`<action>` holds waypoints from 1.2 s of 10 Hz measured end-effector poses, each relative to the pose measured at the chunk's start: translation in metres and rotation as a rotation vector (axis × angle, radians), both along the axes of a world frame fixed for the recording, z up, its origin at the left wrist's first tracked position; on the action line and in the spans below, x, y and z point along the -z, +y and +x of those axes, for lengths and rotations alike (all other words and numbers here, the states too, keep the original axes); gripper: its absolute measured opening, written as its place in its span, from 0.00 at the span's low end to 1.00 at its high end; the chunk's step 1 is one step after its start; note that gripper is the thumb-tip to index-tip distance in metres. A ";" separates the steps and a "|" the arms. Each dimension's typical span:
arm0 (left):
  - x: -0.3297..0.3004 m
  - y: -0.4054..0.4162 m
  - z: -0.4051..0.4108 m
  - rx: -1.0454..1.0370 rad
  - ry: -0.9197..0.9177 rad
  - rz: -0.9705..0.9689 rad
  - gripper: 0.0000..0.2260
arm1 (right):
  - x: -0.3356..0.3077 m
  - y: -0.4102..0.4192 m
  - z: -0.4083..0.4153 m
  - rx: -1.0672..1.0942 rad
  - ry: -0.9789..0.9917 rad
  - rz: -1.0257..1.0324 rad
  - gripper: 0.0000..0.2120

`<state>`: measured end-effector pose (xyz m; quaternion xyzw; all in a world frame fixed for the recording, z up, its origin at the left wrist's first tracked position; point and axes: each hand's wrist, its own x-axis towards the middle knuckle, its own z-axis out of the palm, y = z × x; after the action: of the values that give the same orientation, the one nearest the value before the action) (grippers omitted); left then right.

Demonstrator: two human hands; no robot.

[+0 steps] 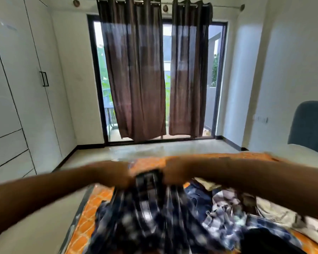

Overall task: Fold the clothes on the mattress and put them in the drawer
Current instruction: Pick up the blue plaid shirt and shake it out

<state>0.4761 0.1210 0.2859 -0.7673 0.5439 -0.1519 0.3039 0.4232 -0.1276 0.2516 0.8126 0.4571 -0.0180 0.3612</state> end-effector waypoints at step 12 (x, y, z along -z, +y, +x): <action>-0.230 -0.027 0.005 0.210 -0.201 -0.973 0.08 | -0.279 0.001 0.043 -0.210 -0.475 1.163 0.27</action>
<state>0.4815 0.0939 0.5162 -0.7426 0.4525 -0.4907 -0.0547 0.4660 -0.1269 0.5307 0.8087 0.3768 0.4492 -0.0478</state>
